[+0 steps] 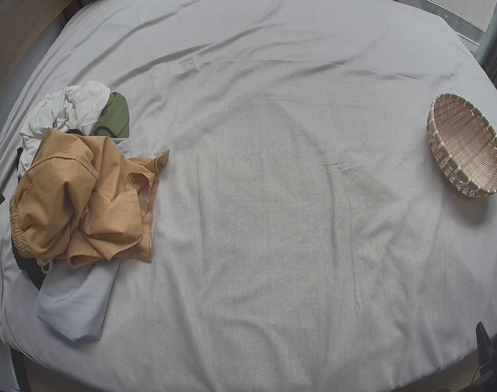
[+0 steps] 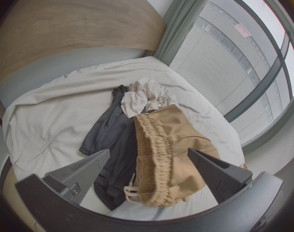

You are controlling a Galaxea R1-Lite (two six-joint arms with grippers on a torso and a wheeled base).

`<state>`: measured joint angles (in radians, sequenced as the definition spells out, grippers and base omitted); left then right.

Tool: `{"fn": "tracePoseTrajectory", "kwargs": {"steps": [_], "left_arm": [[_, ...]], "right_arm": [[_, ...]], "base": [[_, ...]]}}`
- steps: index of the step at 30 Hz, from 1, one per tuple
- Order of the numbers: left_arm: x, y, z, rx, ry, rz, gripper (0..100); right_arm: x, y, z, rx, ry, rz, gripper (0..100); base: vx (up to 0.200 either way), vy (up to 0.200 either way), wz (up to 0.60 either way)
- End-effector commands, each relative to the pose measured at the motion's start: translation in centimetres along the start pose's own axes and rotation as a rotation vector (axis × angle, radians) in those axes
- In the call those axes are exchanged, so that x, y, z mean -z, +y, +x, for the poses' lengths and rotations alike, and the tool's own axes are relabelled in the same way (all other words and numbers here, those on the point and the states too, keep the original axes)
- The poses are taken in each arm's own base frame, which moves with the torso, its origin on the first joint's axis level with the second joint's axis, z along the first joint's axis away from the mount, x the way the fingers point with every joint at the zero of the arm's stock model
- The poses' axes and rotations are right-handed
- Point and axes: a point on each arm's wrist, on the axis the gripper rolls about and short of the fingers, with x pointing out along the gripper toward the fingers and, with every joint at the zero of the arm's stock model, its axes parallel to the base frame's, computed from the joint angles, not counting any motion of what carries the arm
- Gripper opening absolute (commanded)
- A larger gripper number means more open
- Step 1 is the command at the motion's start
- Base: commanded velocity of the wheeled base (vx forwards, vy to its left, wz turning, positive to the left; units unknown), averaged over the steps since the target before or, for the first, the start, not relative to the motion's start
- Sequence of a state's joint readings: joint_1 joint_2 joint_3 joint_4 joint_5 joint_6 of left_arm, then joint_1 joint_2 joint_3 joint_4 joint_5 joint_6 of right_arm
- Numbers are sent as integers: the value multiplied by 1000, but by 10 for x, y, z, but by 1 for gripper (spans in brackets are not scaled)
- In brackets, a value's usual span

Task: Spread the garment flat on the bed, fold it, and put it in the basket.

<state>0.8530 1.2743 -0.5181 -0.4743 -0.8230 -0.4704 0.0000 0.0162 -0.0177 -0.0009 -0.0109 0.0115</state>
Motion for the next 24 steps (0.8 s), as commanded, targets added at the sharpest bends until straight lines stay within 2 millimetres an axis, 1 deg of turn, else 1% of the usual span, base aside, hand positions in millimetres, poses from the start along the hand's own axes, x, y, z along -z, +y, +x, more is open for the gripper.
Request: {"fn": "tracePoseTrajectory", "kwargs": {"steps": [1,2,3,5,11,14,19,22,24], "left_arm": [[9,19,33,24,120,-88,100],[9,19,33,24,120,-88,100],[9,11,40,59,144,-118,100],[8,4,44,85,154,-148,100],[-7,-18,54,170,139,-230,100],[-9,-27,57,216,135,-253,100],[-13,-46,51,289,120,-308,100],[-18,-56,45,328,101,-340,100],[-17,-67,35,377,102,-342,100]], "right_arm": [[5,0,0,0,1,1,100],[5,0,0,0,1,1,100],[5,0,0,0,1,1,100],[5,0,0,0,1,1,100],[5,0,0,1,1,2,100],[5,0,0,0,1,2,100],[5,0,0,1,1,2,100],[5,0,0,0,1,2,100],[5,0,0,1,1,4,100]], "base": [[0,0,0],[0,0,0],[0,0,0],[0,0,0],[0,0,0],[0,0,0],[0,0,0],[0,0,0],[0,0,0]]}}
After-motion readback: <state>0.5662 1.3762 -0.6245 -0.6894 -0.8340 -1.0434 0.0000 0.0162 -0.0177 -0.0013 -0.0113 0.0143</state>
